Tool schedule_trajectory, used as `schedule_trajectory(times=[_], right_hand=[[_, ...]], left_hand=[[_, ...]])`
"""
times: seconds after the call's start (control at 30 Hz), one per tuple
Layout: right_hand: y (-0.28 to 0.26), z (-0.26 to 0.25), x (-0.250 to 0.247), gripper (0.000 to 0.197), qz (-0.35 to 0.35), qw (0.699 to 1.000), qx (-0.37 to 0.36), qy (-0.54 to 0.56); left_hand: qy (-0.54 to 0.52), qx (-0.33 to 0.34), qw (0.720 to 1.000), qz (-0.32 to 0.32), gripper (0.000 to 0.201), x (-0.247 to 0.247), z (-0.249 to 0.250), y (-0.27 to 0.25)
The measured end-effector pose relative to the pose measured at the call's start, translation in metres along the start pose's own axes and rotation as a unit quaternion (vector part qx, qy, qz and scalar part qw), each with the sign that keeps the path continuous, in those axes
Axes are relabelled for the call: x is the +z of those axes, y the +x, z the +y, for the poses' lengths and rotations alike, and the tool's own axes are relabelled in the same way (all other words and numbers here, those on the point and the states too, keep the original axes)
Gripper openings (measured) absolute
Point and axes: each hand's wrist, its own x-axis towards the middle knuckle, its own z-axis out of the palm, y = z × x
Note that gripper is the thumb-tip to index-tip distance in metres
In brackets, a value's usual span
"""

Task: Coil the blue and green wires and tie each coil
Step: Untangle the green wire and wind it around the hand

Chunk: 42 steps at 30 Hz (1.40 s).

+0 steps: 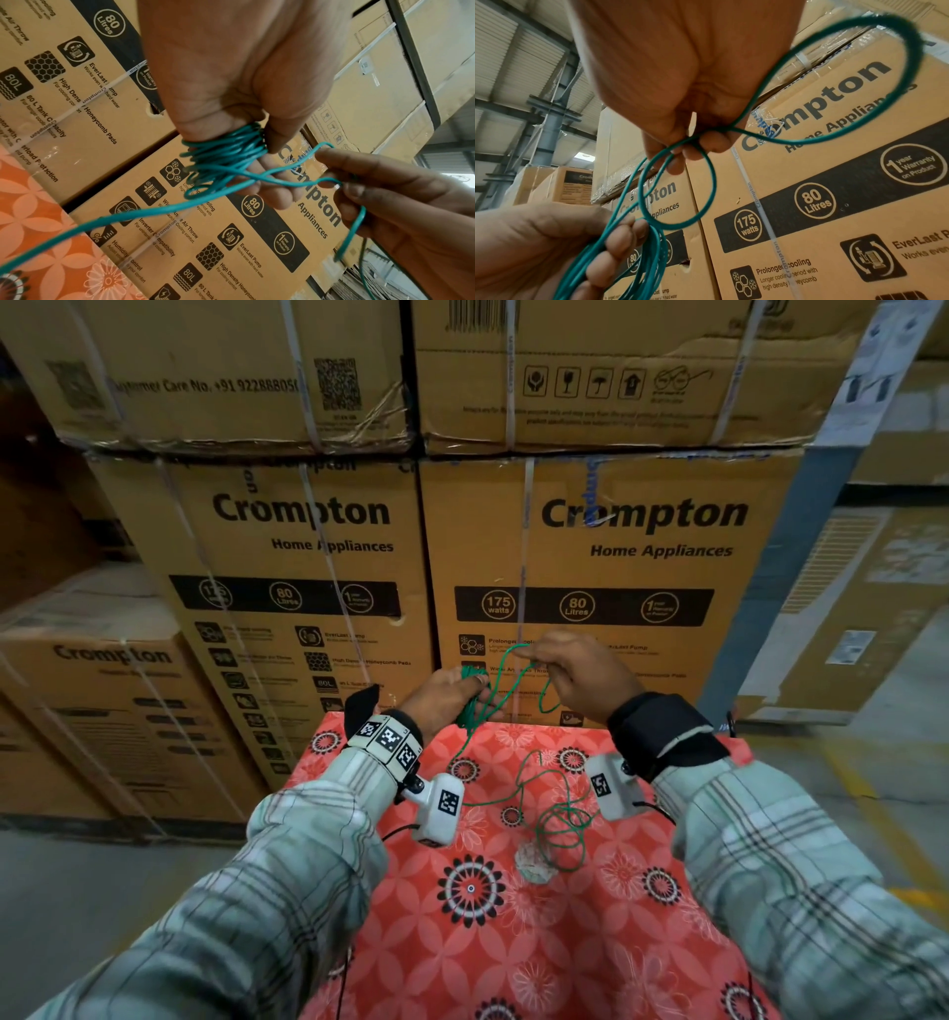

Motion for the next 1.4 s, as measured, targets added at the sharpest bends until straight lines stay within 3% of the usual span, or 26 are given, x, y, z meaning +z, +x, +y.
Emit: schedule_trajectory(times=[0.17,0.27,0.47,0.63,0.73,0.87,0.93,1.07,1.17,1.23,1.27,1.3,1.4], right_hand=[[0.003,-0.010,-0.006,0.069,-0.056,0.998,0.001,0.000],[0.003,-0.016,-0.013,0.074,-0.102,0.994,0.028,-0.001],[0.004,-0.020,-0.021,0.071,-0.130,0.990,0.051,0.001],[0.000,-0.014,-0.017,0.062,-0.155,0.984,0.071,0.055],[-0.007,0.002,-0.005,0.041,-0.144,0.979,0.144,0.013],[-0.018,0.029,0.026,0.043,-0.156,0.956,0.232,-0.090],[-0.021,0.028,0.035,0.037,-0.116,0.954,0.263,-0.087],[-0.016,0.009,0.039,0.015,0.037,0.938,0.332,-0.095],[-0.006,0.002,0.042,0.046,0.117,0.942,0.314,-0.029],[0.002,-0.005,0.049,0.073,0.103,0.951,0.253,0.144],[0.005,-0.010,0.055,0.077,0.079,0.936,0.221,0.263],[0.006,-0.016,0.064,0.070,0.062,0.901,0.200,0.381],[-0.004,-0.034,0.092,0.023,0.066,0.766,0.262,0.584]], left_hand=[[0.007,0.023,1.000,0.002,0.018,0.000,0.005,0.000],[-0.010,0.021,1.000,-0.006,0.022,-0.002,0.007,-0.001],[-0.016,0.027,1.000,-0.005,0.021,-0.005,0.012,-0.003],[-0.149,0.084,0.978,0.115,0.016,-0.012,0.012,0.003],[-0.195,0.094,0.964,0.157,0.015,-0.019,0.018,0.003],[-0.203,0.075,0.968,0.124,0.024,-0.022,0.023,0.002],[-0.202,0.059,0.973,0.093,0.022,-0.019,0.026,0.000],[-0.193,0.032,0.979,0.057,0.022,-0.009,0.034,0.001],[-0.193,0.017,0.981,0.018,0.023,-0.003,0.042,-0.001],[-0.200,0.012,0.980,-0.014,0.024,0.003,0.049,-0.004],[-0.206,0.011,0.978,-0.031,0.024,0.007,0.053,-0.006],[-0.215,0.013,0.975,-0.044,0.025,0.010,0.057,-0.007],[-0.265,0.036,0.963,-0.039,0.024,0.012,0.068,-0.006]])
